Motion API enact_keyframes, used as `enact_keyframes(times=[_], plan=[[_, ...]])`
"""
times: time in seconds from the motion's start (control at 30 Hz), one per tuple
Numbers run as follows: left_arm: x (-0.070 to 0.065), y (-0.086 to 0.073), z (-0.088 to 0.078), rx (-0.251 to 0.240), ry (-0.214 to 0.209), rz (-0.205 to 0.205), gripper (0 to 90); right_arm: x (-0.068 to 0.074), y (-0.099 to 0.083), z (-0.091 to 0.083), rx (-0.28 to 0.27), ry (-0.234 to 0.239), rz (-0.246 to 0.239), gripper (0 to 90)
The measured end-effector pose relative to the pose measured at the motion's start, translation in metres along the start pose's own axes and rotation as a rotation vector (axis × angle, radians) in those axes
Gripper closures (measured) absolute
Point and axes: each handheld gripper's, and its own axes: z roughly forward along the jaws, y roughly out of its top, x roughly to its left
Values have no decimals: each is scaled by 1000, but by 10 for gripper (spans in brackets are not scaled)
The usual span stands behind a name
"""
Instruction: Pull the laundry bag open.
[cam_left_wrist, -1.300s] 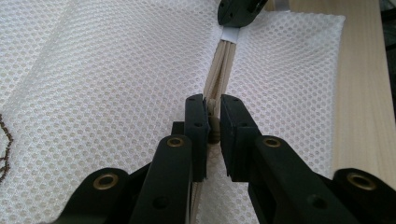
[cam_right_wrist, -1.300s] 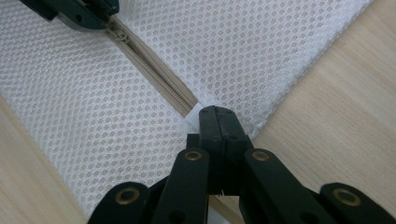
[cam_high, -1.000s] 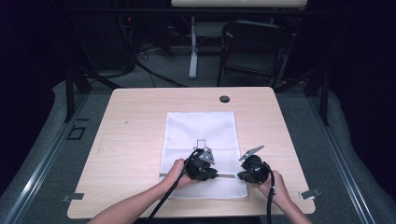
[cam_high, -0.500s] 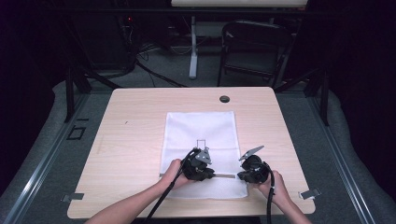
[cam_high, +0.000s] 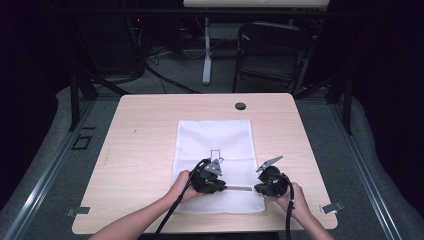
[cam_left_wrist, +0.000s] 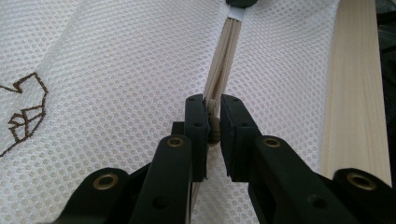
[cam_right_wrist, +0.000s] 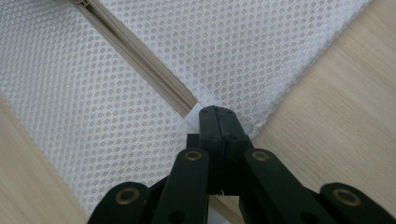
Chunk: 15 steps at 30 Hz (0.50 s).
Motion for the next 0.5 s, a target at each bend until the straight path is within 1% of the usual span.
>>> enact_keyframes(times=[0.07, 0.1, 0.13, 0.17, 0.2, 0.27, 0.4, 0.43, 0.47, 0.5], plan=[[1, 0, 0, -3, -3, -5, 818, -1, 0, 0, -1, 1, 1, 900], [1, 0, 0, 4, -2, -4, 818, -2, -1, 0, -8, 14, 7, 900], [0, 0, -1, 12, 9, 1, 817, -2, -1, 0, -3, 11, 6, 900], [0, 0, -1, 12, 9, 1, 818, -2, -1, 0, -3, 11, 6, 900], [1, 0, 0, -3, -4, -3, 818, -2, -1, 0, -8, 16, 5, 900], [1, 0, 0, -2, -8, -5, 818, -2, -1, 0, -6, 15, 4, 900], [2, -1, -1, 0, -11, -5, 818, -2, 0, 0, -3, 20, 9, 900], [2, -1, -2, -3, -16, -8, 818, -2, 0, 0, -1, 16, 8, 900], [2, -1, -3, -1, -11, -3, 818, -2, 0, 0, -1, 16, 8, 900], [1, -1, -4, -10, -10, 0, 818, -3, -1, -1, 0, 17, 17, 900]])
